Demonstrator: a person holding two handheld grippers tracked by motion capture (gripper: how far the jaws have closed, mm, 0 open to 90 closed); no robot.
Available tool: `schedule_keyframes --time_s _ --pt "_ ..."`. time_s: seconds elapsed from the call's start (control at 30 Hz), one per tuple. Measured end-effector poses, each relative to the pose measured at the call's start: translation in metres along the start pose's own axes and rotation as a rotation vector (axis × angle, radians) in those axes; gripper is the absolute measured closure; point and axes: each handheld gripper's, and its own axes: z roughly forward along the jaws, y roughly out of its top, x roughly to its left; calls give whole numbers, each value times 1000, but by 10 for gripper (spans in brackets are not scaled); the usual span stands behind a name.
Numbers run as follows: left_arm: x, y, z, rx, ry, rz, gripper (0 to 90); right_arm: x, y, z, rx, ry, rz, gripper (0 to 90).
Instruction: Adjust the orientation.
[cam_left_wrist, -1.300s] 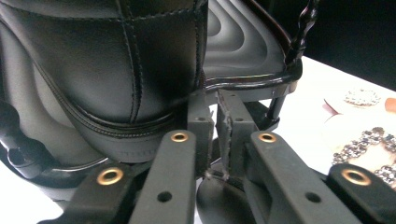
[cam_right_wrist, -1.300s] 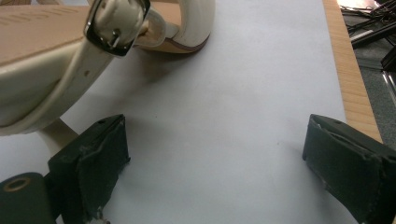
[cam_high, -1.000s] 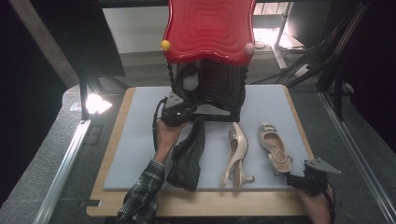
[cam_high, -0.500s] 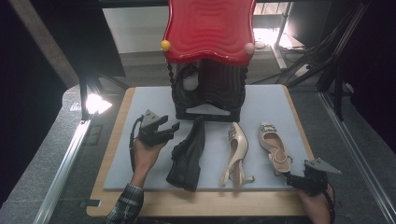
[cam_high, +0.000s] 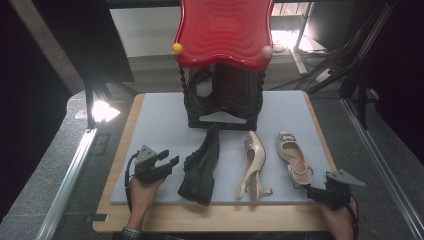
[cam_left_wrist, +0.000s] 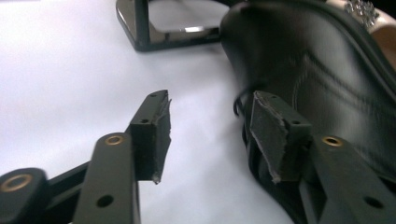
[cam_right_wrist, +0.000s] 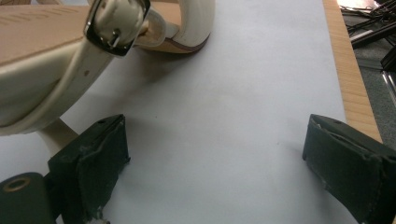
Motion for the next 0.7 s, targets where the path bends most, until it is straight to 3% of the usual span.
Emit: schedule_keyframes --time_s 0.23,0.3,0.4,0.6,0.7 --pt "-5 -23 -3 54 -37 -12 557 0 0 0 2 -1 -1 67" --pt "-8 -26 -4 70 -66 -12 617 0 0 0 2 0 -1 67" --pt "-14 -27 -4 86 -141 -12 695 0 0 0 2 -1 -1 67" --pt "-24 -21 0 56 -273 -40 780 0 0 0 2 -1 -1 67" --pt "-28 -15 0 47 -295 -30 806 0 0 0 2 -1 -1 67"
